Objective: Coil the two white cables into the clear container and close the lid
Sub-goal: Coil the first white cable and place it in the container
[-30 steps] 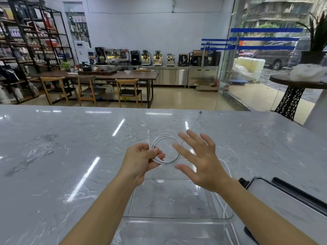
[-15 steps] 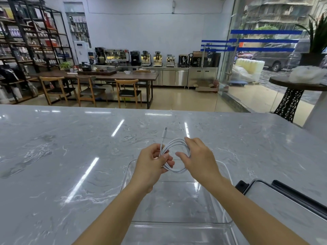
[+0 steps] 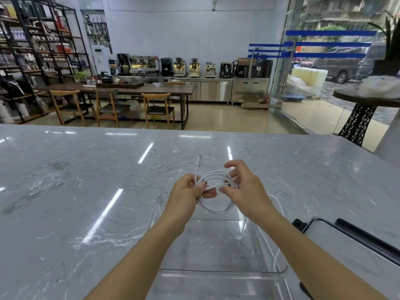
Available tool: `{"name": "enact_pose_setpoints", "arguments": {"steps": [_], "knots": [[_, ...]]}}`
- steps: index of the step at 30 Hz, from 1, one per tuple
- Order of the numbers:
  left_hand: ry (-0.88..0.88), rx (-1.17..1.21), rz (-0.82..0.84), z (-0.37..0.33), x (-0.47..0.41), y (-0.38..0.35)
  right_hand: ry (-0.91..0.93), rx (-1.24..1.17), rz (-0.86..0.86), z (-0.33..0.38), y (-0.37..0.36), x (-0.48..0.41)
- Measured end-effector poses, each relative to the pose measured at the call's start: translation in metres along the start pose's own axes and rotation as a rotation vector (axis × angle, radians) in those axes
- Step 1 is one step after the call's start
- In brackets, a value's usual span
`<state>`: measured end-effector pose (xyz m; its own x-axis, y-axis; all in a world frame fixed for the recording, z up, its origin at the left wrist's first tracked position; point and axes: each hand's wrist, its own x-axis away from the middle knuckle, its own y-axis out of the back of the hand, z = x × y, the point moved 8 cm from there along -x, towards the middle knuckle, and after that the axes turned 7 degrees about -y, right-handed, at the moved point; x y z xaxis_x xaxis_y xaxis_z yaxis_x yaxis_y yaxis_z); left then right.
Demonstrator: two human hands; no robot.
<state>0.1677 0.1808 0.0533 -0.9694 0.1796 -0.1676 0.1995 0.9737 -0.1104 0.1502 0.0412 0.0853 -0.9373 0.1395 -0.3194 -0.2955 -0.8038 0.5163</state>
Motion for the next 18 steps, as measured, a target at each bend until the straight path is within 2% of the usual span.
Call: {"name": "enact_pose_setpoints", "arguments": {"steps": [3,5,7,9,12,15,18], "knots": [[0.142,0.168,0.07,0.006,0.003,-0.004,0.523,0.476,-0.318,0.037,0.007,0.02],[0.223,0.256,0.116,0.01,0.005,-0.005,0.687,0.558,-0.427,0.045,0.01,0.03],[0.268,0.289,0.137,0.012,0.007,-0.005,0.726,0.526,-0.431,0.042,0.011,0.032],[0.237,0.288,0.104,0.01,0.006,-0.003,0.674,0.413,-0.385,0.037,0.012,0.031],[0.135,0.223,-0.006,0.005,0.003,0.004,0.335,0.095,-0.3,0.02,0.018,0.019],[0.025,-0.088,-0.03,0.0,-0.001,0.008,0.031,-0.129,-0.19,0.003,0.01,0.01],[-0.08,-0.455,0.032,-0.004,0.0,0.003,-0.051,-0.188,-0.145,0.0,0.004,0.009]]}}
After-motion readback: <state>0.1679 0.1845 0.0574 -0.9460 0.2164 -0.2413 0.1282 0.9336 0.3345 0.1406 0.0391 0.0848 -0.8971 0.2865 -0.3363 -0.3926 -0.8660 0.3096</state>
